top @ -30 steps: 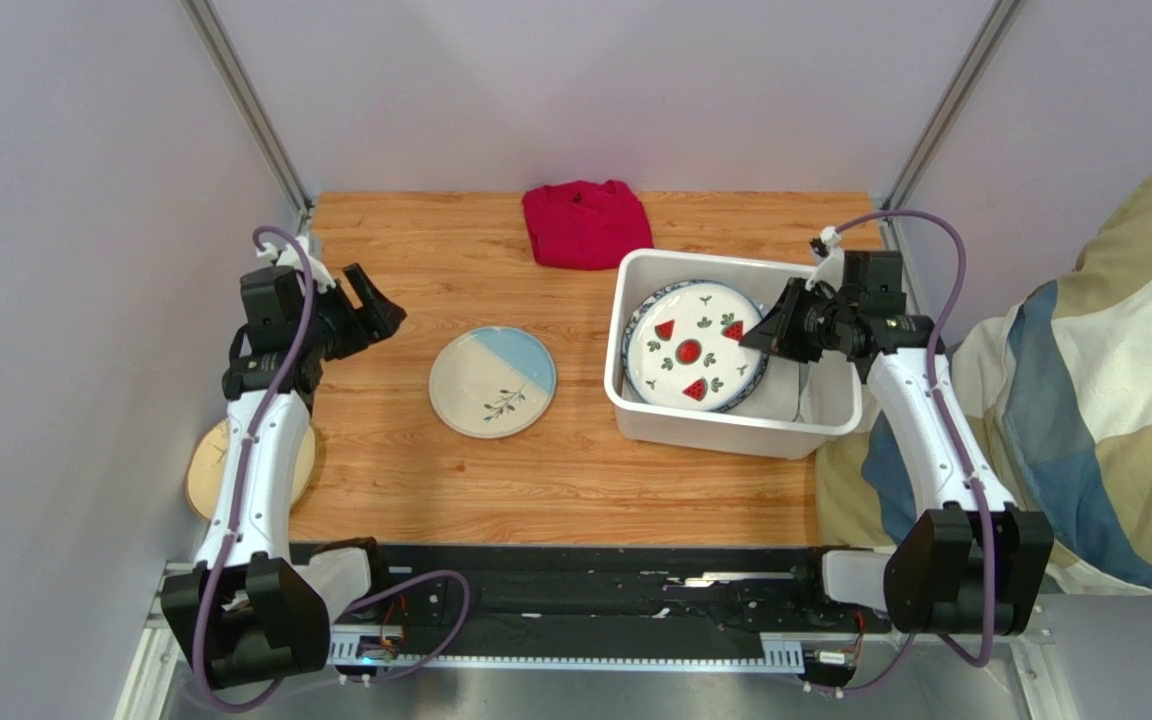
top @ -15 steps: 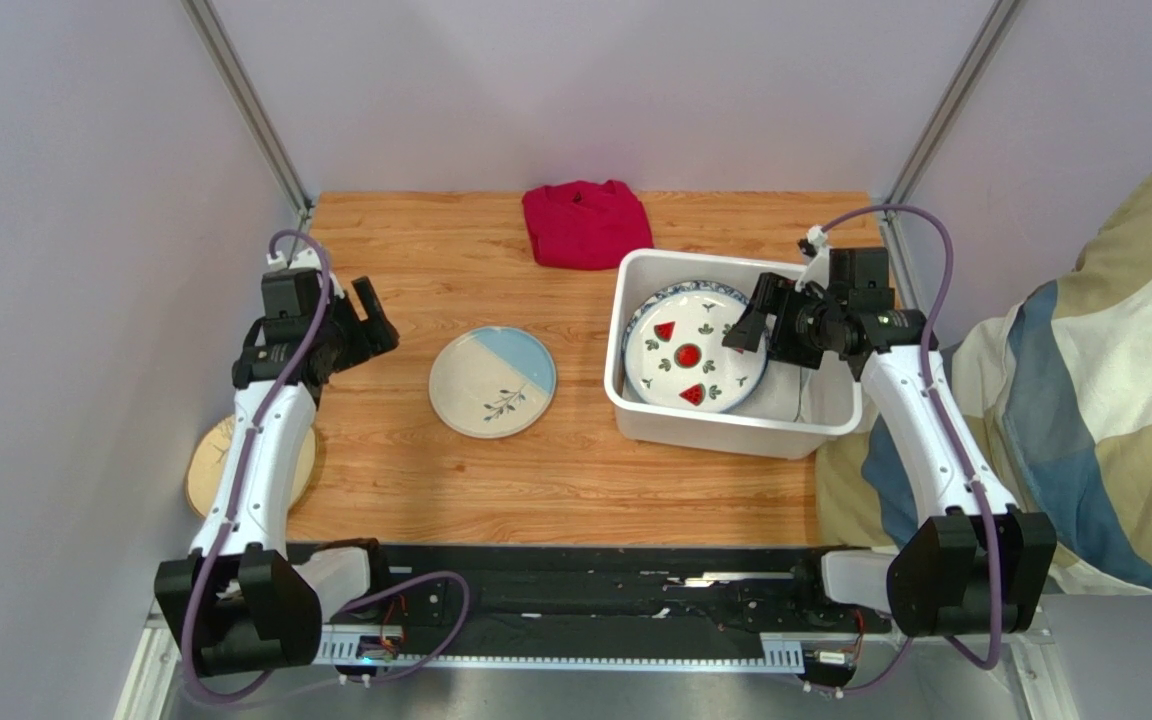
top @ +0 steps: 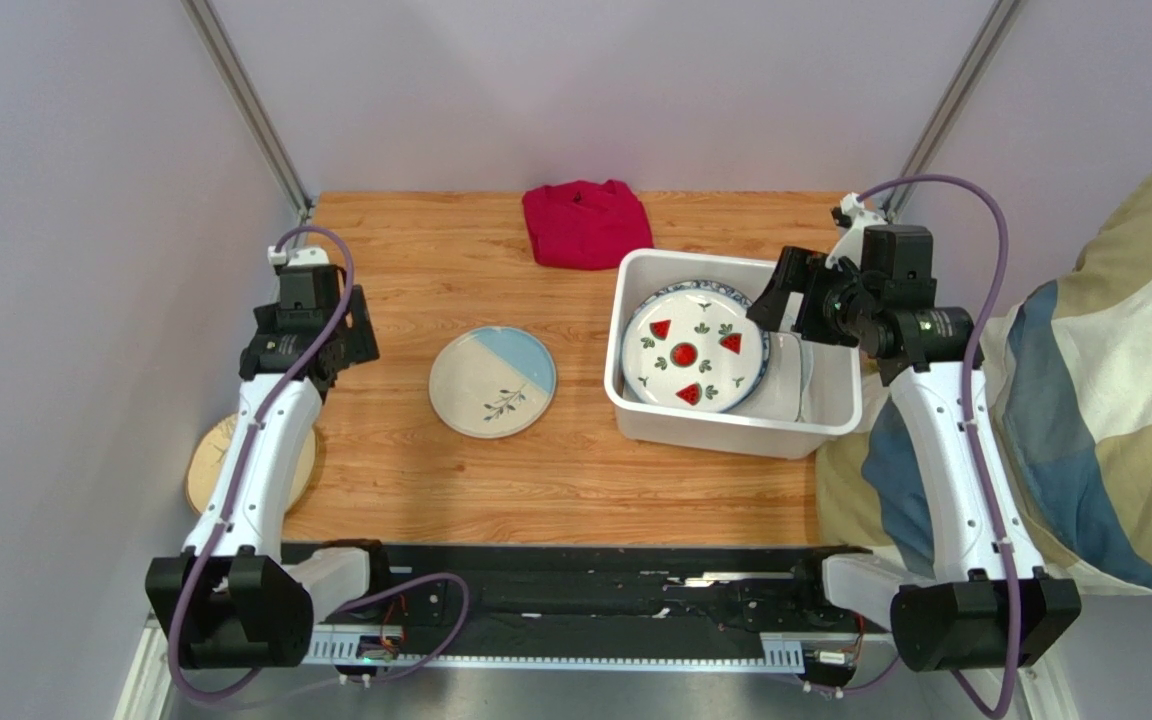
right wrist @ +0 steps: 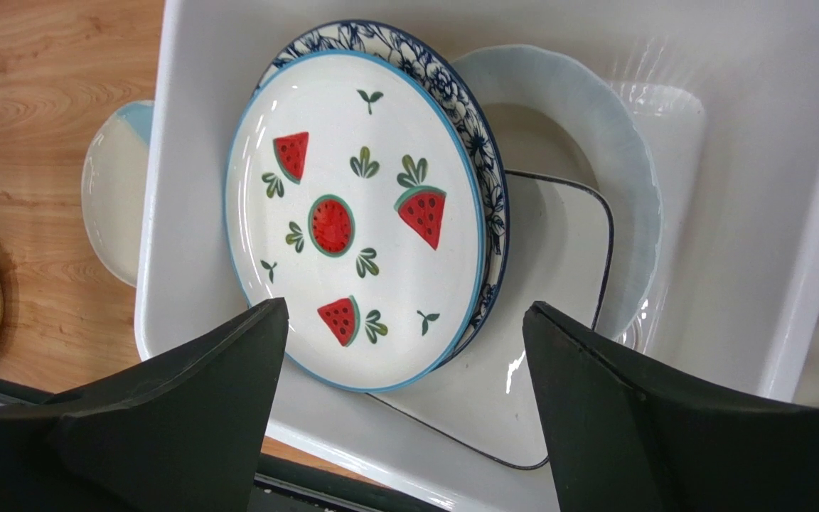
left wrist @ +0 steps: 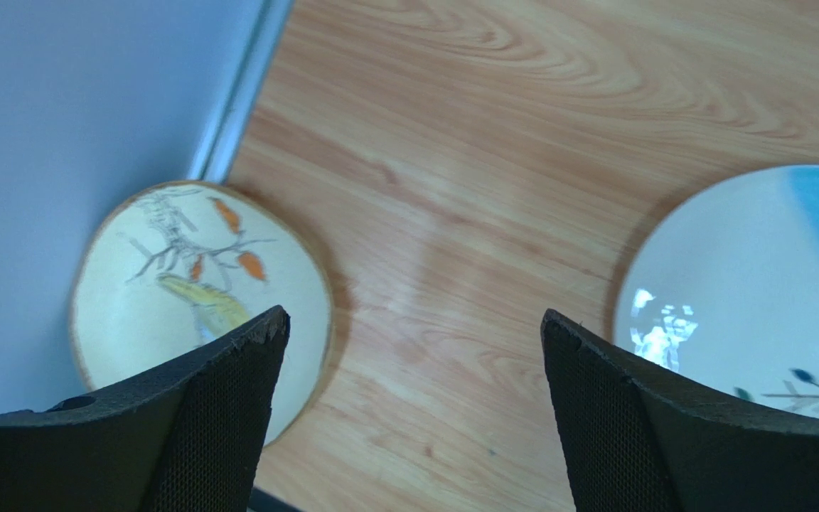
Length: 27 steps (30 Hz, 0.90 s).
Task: Place the plates into the plastic bin on the countertop
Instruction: Place the plate in the plastic bin, then pick up the plate from the corner of the board.
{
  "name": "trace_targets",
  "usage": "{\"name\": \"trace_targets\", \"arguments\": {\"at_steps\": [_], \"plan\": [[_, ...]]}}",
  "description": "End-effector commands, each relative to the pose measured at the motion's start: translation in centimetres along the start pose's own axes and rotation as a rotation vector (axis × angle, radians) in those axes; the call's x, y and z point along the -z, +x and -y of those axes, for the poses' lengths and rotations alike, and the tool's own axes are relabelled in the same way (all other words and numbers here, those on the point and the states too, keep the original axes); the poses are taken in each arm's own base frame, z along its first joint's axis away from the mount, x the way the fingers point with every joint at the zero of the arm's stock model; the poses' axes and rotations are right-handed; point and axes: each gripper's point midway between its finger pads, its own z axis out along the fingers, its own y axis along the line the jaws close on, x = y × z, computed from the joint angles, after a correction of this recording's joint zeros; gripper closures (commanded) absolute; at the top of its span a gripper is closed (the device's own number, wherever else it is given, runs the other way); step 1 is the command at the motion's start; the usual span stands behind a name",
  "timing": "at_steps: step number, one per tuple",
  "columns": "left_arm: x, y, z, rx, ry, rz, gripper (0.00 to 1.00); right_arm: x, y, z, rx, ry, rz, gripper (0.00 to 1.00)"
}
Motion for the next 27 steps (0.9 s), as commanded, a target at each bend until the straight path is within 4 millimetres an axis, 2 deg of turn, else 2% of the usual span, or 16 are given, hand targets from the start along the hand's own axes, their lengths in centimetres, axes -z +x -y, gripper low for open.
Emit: {"name": "trace_targets", "arguments": {"at_steps": [1, 4, 5, 9, 12, 15, 19, 27], "plan": [[-0.6, -0.4, -3.7, -0.093, -0.214, -0.020, 0.06, 2.1, -3.0, -1.4, 0.048, -0.028, 0.105, 0.14], [-2.4, 1.1, -6.5, -0.069, -0.304, -0.119, 0.03, 2.2, -4.2, -3.0, 0.047, -0.099, 0.120, 0.14], [-3.3, 1.8, -7.9, -0.005, -0.317, -0.169, 0.03, 2.2, -4.7, -3.7, 0.050, -0.136, 0.126, 0.14], [-4.4, 3.4, -9.8, 0.059, -0.357, -0.223, 0.04, 2.5, -5.5, -5.9, 0.036, -0.252, 0.154, 0.15], [-4.7, 4.2, -10.0, 0.058, -0.372, -0.216, 0.05, 2.9, -6.0, -7.3, 0.027, -0.325, 0.159, 0.15], [-5.8, 4.5, -9.4, 0.051, -0.338, -0.210, 0.09, 4.0, -6.7, -8.2, 0.034, -0.355, 0.183, 0.15], [-7.6, 6.7, -8.5, 0.031, -0.307, -0.308, 0.14, 5.6, -7.5, -9.0, 0.045, -0.378, 0.219, 0.15], [-9.4, 9.1, -8.2, 0.009, -0.311, -0.414, 0.20, 7.9, -8.0, -9.9, 0.061, -0.407, 0.267, 0.15]]}}
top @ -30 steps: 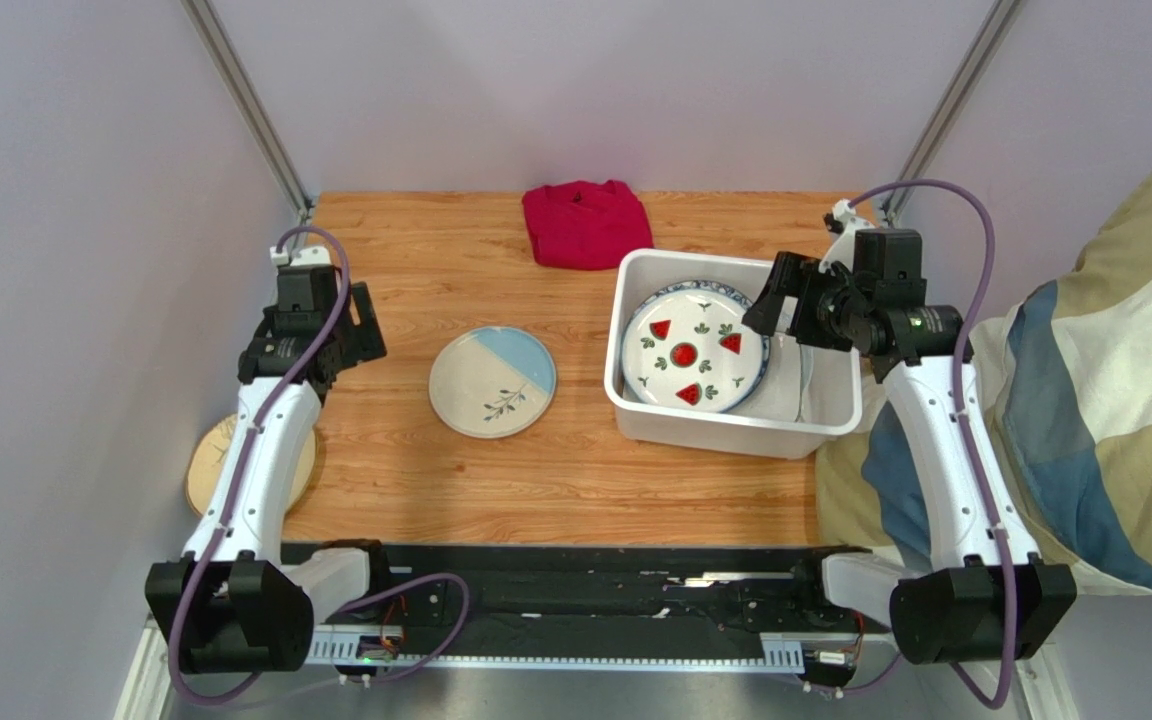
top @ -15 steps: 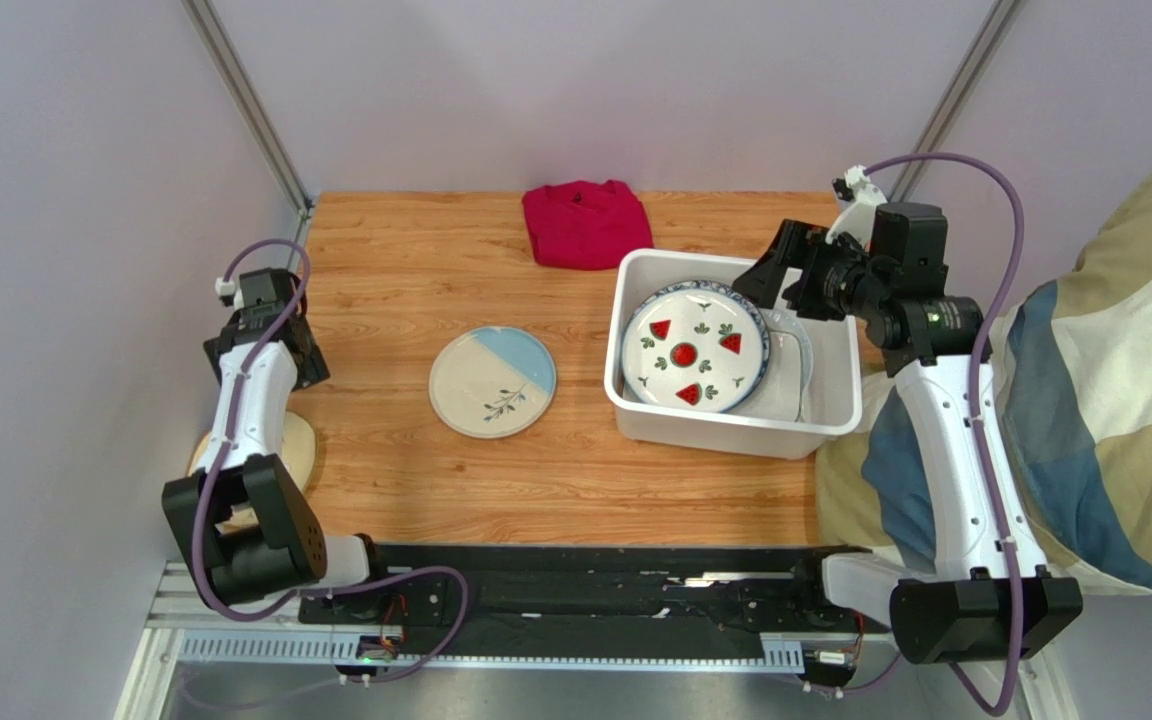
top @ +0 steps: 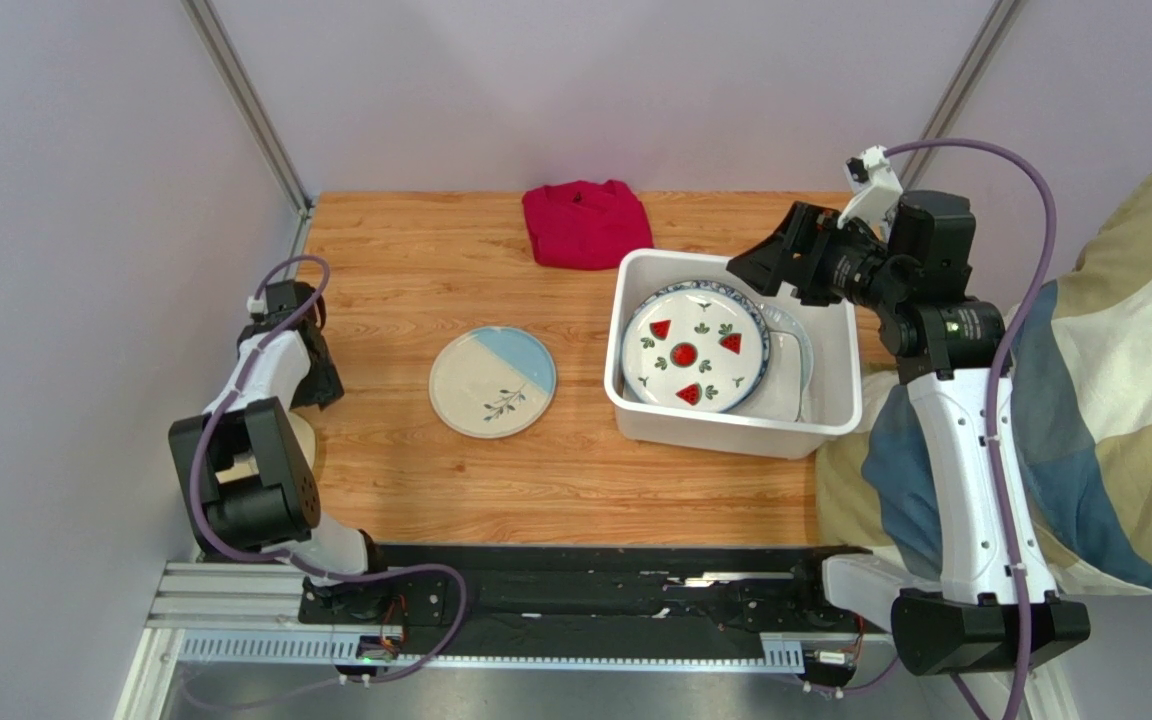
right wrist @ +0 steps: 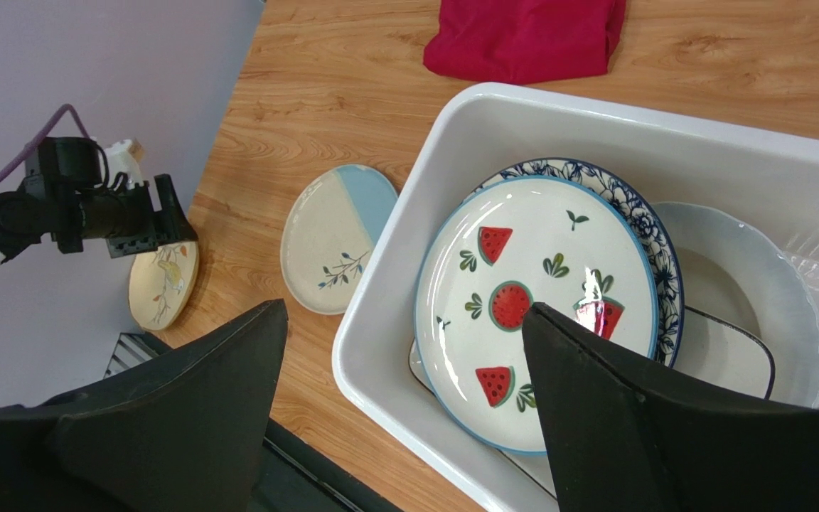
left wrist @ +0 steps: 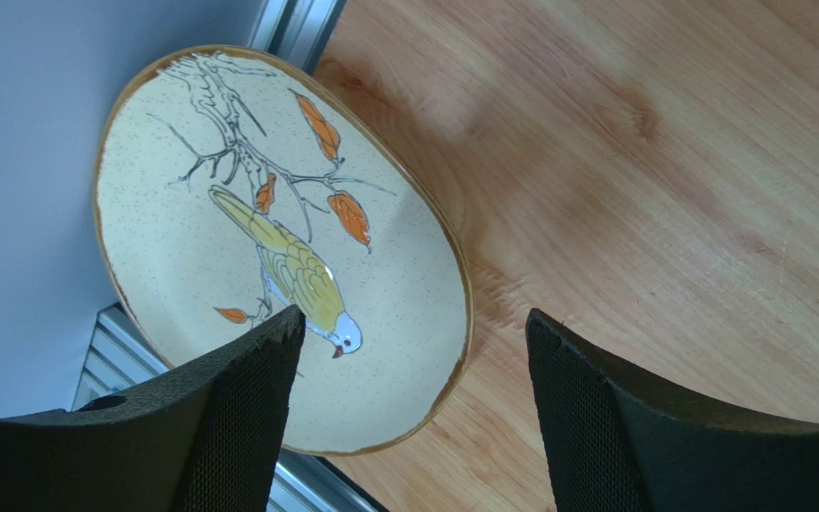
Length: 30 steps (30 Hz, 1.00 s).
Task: Place the plates into the plastic bin on the countertop
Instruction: Pick up the plate from the corner of the board.
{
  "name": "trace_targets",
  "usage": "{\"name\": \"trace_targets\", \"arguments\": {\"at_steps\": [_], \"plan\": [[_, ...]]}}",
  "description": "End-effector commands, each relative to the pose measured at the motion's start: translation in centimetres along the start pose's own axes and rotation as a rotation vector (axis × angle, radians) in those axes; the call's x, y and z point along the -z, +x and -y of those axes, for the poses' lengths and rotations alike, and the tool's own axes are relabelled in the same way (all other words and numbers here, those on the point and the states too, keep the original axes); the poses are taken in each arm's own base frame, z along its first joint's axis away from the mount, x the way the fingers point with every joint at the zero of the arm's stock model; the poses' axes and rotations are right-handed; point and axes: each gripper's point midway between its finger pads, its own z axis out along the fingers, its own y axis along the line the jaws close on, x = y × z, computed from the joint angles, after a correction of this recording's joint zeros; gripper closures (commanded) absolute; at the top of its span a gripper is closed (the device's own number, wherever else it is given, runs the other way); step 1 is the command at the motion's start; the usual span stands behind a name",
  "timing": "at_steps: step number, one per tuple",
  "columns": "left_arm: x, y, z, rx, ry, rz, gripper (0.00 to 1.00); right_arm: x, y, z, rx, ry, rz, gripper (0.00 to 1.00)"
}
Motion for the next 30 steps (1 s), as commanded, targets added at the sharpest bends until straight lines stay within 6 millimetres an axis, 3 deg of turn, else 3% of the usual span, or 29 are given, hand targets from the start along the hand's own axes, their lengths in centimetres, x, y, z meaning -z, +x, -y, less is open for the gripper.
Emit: {"name": "trace_targets", "arguments": {"at_steps": [1, 8, 13, 20, 24, 25, 28, 30], "plan": [[-0.7, 0.1, 0.4, -0.007, 0.002, -0.017, 0.21, 1.9, -2.3, -2.8, 0.049, -0.067, 0.085, 0.15], [-2.2, 1.7, 0.4, -0.040, -0.044, -0.105, 0.33, 2.0, -2.8, -3.4, 0.055, -0.091, 0.096, 0.15], [-3.2, 3.1, 0.6, -0.070, -0.067, -0.186, 0.34, 2.5, -3.1, -3.8, 0.077, -0.096, 0.107, 0.15], [-3.2, 3.3, -0.1, -0.050, -0.096, -0.192, 0.44, 2.7, -3.3, -3.9, 0.088, -0.098, 0.114, 0.15], [-3.6, 3.5, -0.1, -0.049, -0.078, -0.215, 0.69, 2.8, -3.3, -4.0, 0.090, -0.099, 0.115, 0.15], [-3.7, 3.5, -0.1, -0.048, -0.077, -0.217, 0.81, 2.9, -3.4, -4.0, 0.091, -0.096, 0.116, 0.15], [-3.4, 3.2, -0.1, -0.050, -0.071, -0.207, 1.00, 2.9, -3.3, -3.9, 0.093, -0.091, 0.117, 0.15], [-2.8, 2.8, -0.1, -0.049, -0.060, -0.190, 1.00, 2.8, -3.3, -3.9, 0.086, -0.090, 0.114, 0.15]]}}
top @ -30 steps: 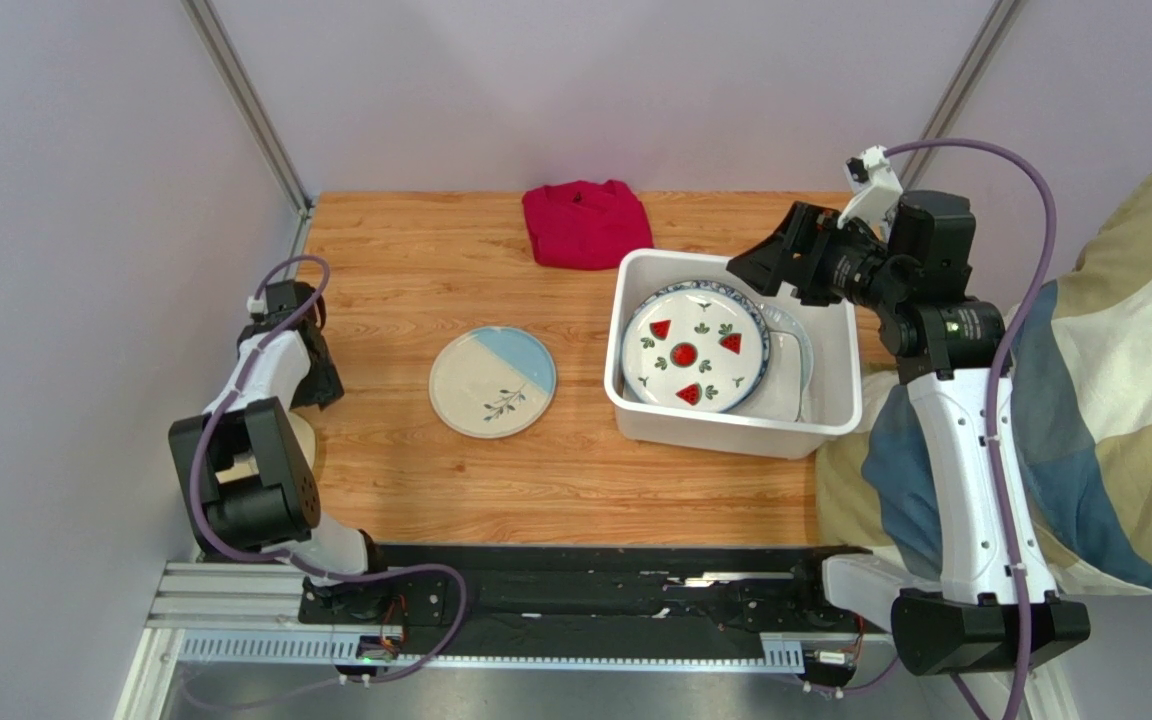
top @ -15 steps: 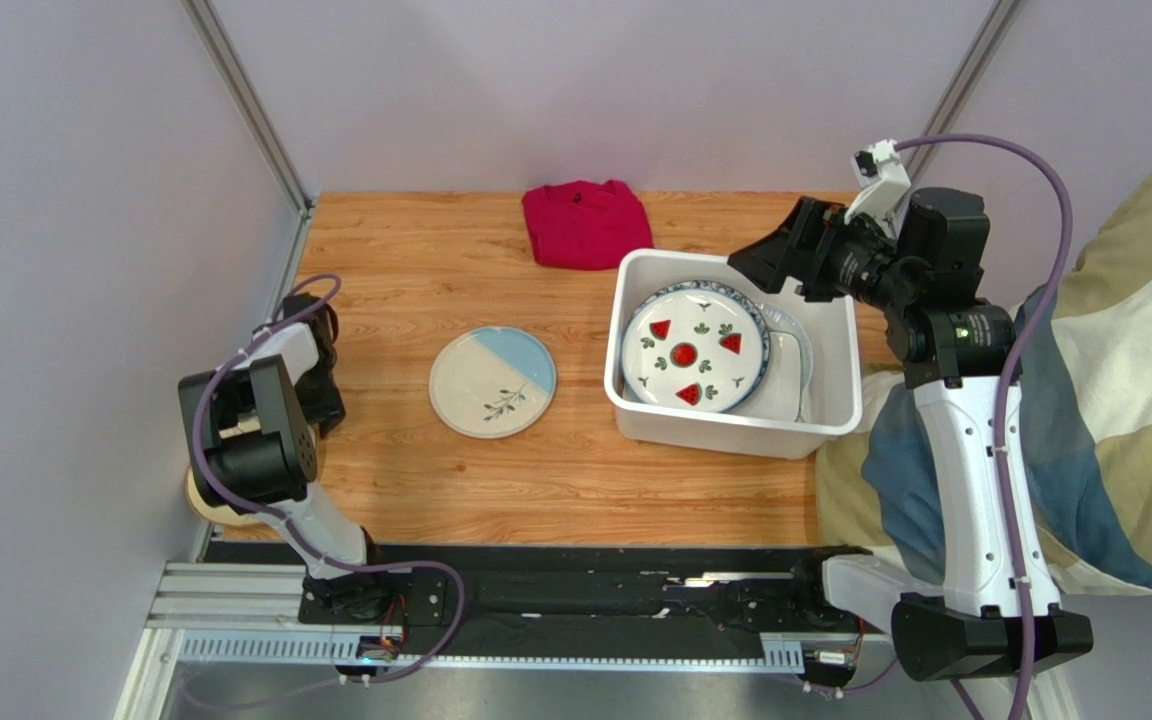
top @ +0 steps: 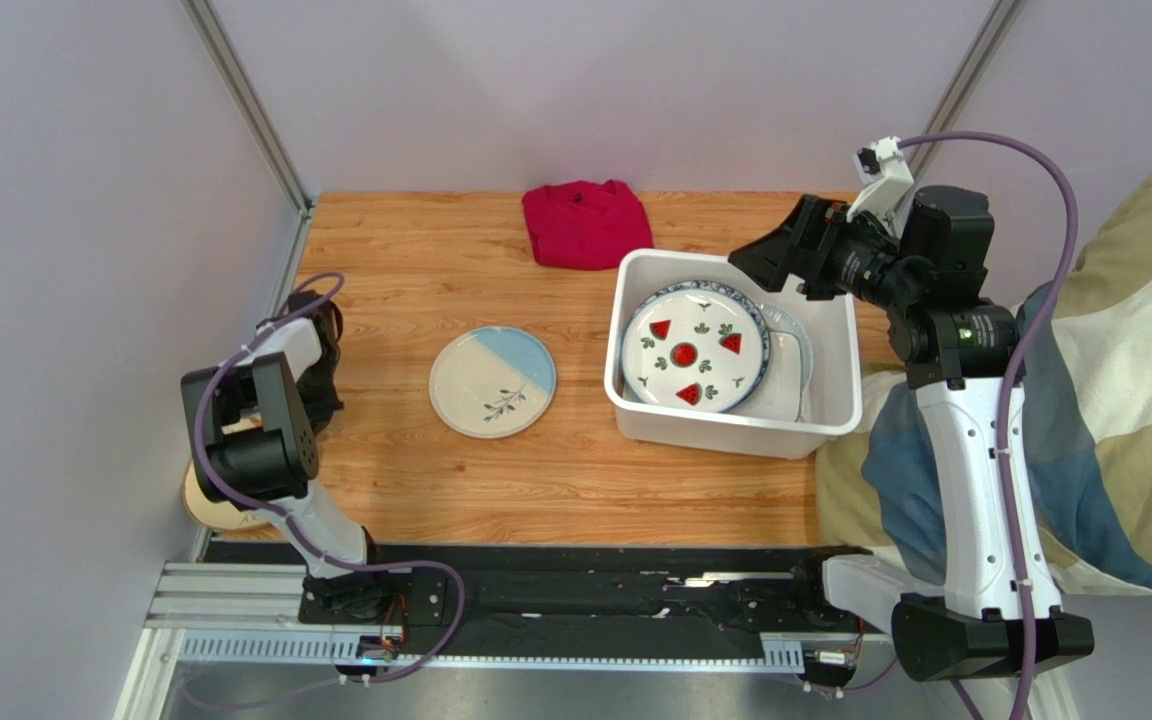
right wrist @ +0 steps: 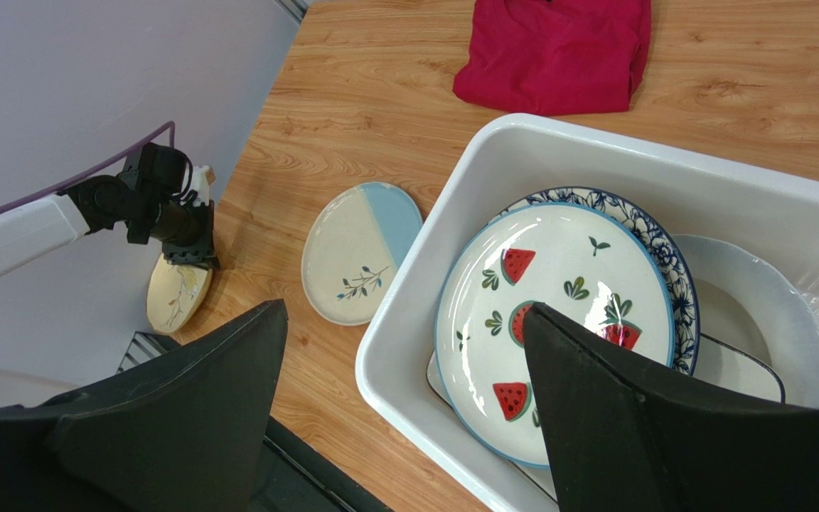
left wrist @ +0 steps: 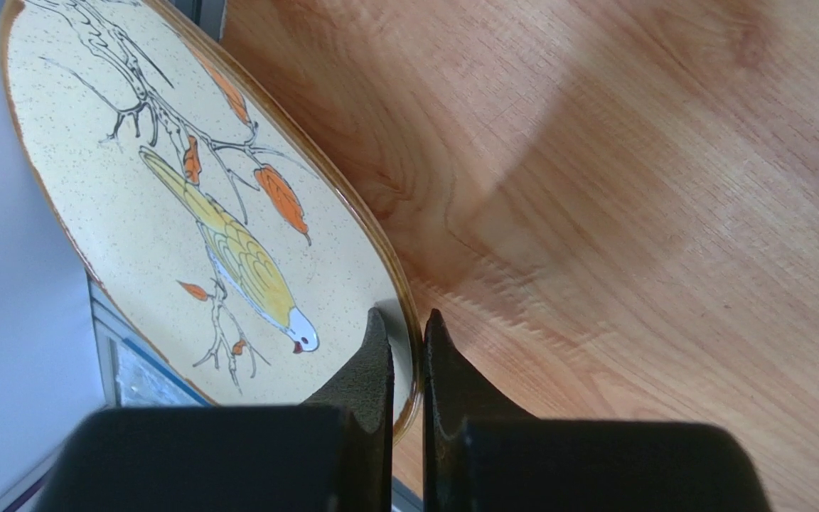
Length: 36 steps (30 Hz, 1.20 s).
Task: Place the plates into the plastic bin on the countertop
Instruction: Pick up the plate from the corner of the board.
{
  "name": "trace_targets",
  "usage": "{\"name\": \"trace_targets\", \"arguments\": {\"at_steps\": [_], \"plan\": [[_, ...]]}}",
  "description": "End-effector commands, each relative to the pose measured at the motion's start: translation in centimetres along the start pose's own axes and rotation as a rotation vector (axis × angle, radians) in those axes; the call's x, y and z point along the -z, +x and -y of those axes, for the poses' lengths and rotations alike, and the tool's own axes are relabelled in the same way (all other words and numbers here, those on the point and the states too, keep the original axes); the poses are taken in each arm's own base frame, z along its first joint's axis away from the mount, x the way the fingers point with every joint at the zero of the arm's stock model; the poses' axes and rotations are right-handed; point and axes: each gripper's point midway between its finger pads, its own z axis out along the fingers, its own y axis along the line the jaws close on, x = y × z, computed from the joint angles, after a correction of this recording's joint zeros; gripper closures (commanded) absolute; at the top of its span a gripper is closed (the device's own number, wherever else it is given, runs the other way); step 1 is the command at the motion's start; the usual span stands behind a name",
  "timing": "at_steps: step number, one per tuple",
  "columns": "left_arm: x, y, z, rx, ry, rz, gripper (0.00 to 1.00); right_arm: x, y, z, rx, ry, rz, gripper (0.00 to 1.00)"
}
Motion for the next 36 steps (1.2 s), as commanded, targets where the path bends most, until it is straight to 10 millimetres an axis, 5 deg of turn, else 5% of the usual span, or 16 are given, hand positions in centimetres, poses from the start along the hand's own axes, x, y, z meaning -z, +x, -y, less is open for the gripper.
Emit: {"name": "trace_targets", "arguments": {"at_steps": [1, 10, 20, 36], "plan": [[0.8, -1.2, -0.9, 0.046, 0.024, 0.043, 1.00, 1.1, -1.8, -1.6, 0.047, -0.033, 0.061, 0.15], [8.8, -2.7, 1.0, -0.028, 0.113, 0.307, 1.00, 0.6, -1.3, -1.1, 0.026, -0.023, 0.040, 0.15], [15.3, -2.8, 2.3, -0.033, 0.311, 0.516, 1.00, -1.0, -0.2, -1.3, 0.008, -0.017, -0.004, 0.16], [23.7, -1.5, 5.5, -0.123, 0.648, 0.806, 1.00, -11.0, 7.2, -12.6, 0.010, -0.247, -0.223, 0.17]]}}
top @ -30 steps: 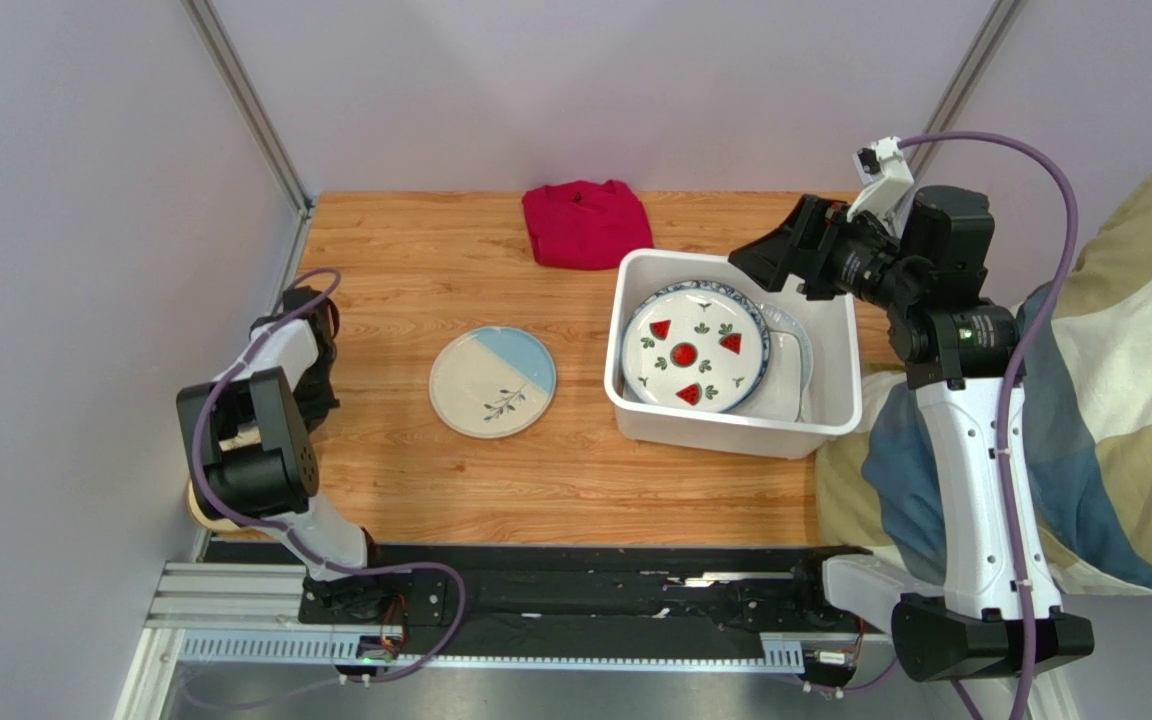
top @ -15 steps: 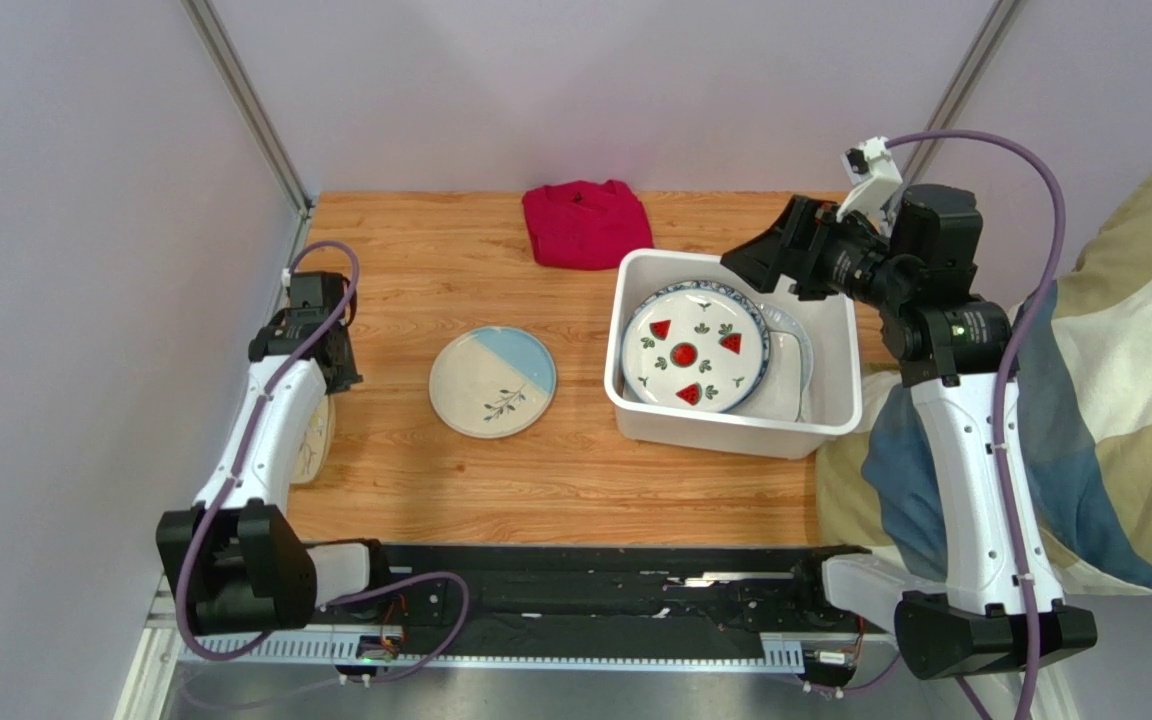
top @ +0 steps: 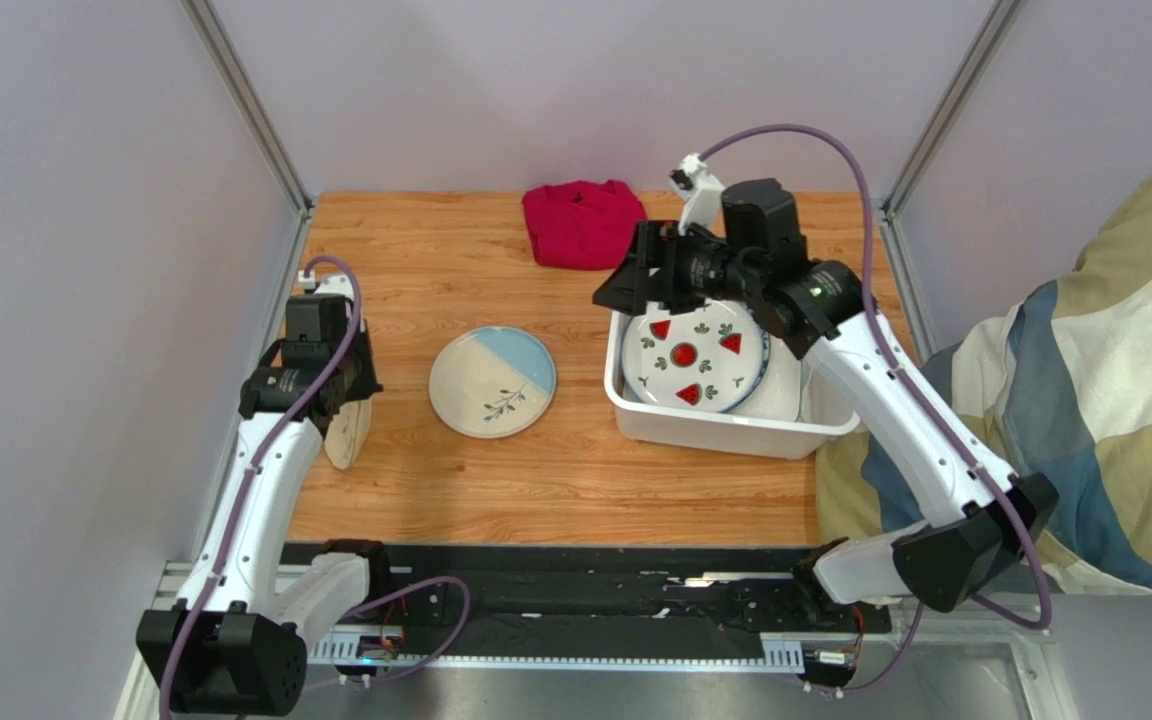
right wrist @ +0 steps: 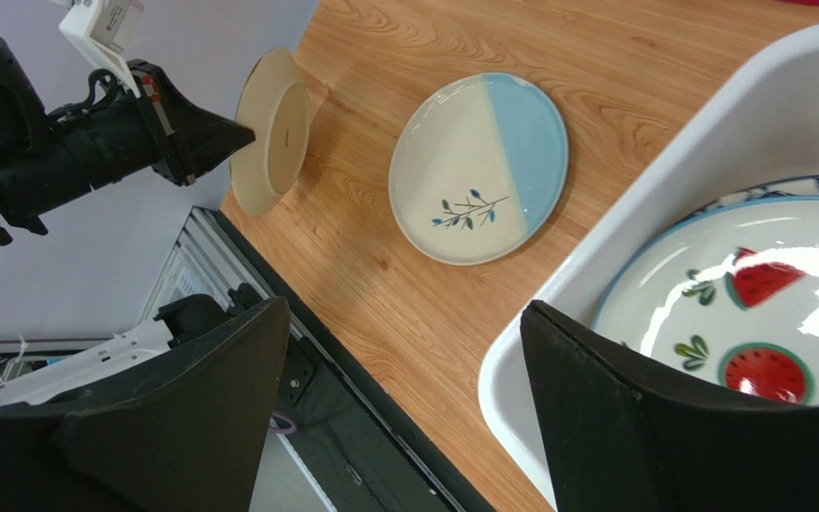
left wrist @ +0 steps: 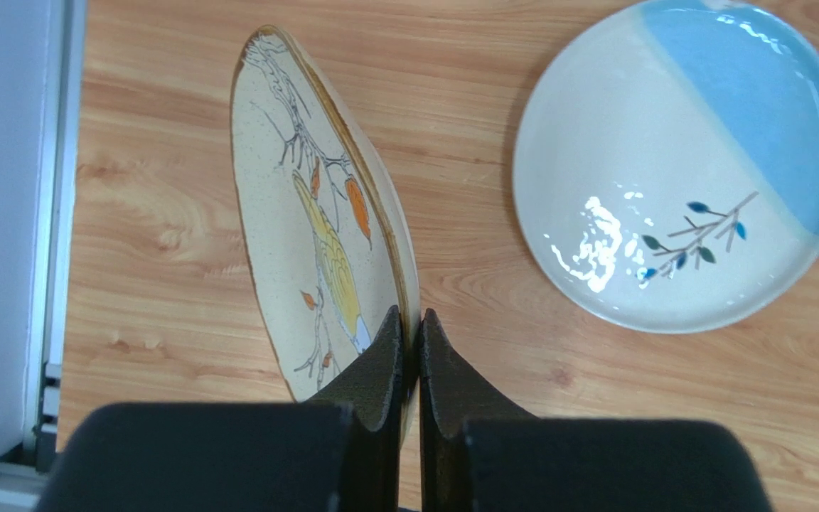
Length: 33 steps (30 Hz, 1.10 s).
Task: Place the plates into the plastic bin on the countertop
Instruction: Pick up the plate from the corner of the board, then place the plate in the plastic bin.
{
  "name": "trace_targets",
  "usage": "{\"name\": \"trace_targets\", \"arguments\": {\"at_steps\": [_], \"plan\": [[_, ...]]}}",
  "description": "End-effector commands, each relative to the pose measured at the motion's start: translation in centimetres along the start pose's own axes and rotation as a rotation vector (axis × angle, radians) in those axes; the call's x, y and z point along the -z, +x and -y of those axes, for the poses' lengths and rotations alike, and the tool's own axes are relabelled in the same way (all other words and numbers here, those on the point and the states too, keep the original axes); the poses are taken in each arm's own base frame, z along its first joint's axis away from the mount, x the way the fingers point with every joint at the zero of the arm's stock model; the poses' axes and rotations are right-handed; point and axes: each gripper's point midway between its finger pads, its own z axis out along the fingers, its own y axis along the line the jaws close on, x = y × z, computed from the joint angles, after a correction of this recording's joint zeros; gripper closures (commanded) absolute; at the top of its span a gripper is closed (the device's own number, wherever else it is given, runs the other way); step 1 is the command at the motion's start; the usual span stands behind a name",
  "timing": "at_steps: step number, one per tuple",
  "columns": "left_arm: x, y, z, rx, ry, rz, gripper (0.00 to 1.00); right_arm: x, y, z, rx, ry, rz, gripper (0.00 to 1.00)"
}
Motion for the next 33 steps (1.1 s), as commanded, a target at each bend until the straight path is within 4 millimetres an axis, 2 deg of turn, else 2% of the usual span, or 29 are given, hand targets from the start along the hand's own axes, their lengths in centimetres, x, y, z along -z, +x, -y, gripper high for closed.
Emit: {"name": "trace_targets", "arguments": {"at_steps": [1, 2, 4, 7, 9, 10, 12, 13, 15, 16, 18, 19, 25, 33], "plan": [[2.0, -4.2, 2.6, -0.056, 0.116, 0.201, 1.00, -2.0, -2.4, -3.9, 0.022, -0.061, 0.075, 0.17], [2.3, -4.3, 2.9, -0.065, 0.127, 0.212, 1.00, -3.2, -2.0, -3.9, -0.004, -0.059, 0.056, 0.17], [2.5, -4.4, 3.7, -0.077, 0.166, 0.229, 1.00, -4.4, -2.0, -5.2, -0.021, -0.091, 0.050, 0.19], [3.3, -4.5, 5.1, -0.105, 0.223, 0.262, 1.00, -7.9, -1.2, -5.2, -0.101, -0.095, 0.015, 0.19], [3.9, -4.3, 6.0, -0.122, 0.268, 0.283, 1.00, -9.1, -1.2, -6.1, -0.144, -0.119, 0.000, 0.19], [4.1, -4.3, 6.4, -0.129, 0.283, 0.294, 1.00, -10.7, -0.7, -5.8, -0.163, -0.113, -0.024, 0.19], [4.7, -4.2, 7.0, -0.144, 0.312, 0.315, 1.00, -11.7, -1.0, -7.0, -0.193, -0.138, -0.028, 0.19], [5.0, -4.2, 7.7, -0.153, 0.343, 0.320, 1.00, -13.3, -0.3, -6.5, -0.210, -0.128, -0.051, 0.19], [5.5, -4.0, 8.5, -0.175, 0.377, 0.332, 1.00, -14.2, -0.4, -7.6, -0.231, -0.147, -0.063, 0.19], [5.7, -4.1, 8.8, -0.180, 0.393, 0.341, 1.00, -15.5, 0.5, -7.3, -0.239, -0.135, -0.087, 0.19], [6.1, -3.8, 9.5, -0.197, 0.428, 0.350, 1.00, -16.3, 0.7, -8.3, -0.234, -0.137, -0.095, 0.19], [6.4, -3.9, 9.8, -0.202, 0.441, 0.360, 1.00, -17.4, 1.4, -8.0, -0.250, -0.125, -0.114, 0.19], [7.2, -3.7, 10.7, -0.226, 0.489, 0.379, 1.00, -20.5, 4.2, -9.2, -0.309, -0.150, -0.176, 0.18], [7.4, -3.7, 11.0, -0.232, 0.497, 0.388, 1.00, -21.6, 7.8, -10.4, -0.344, -0.148, -0.257, 0.18]]}}
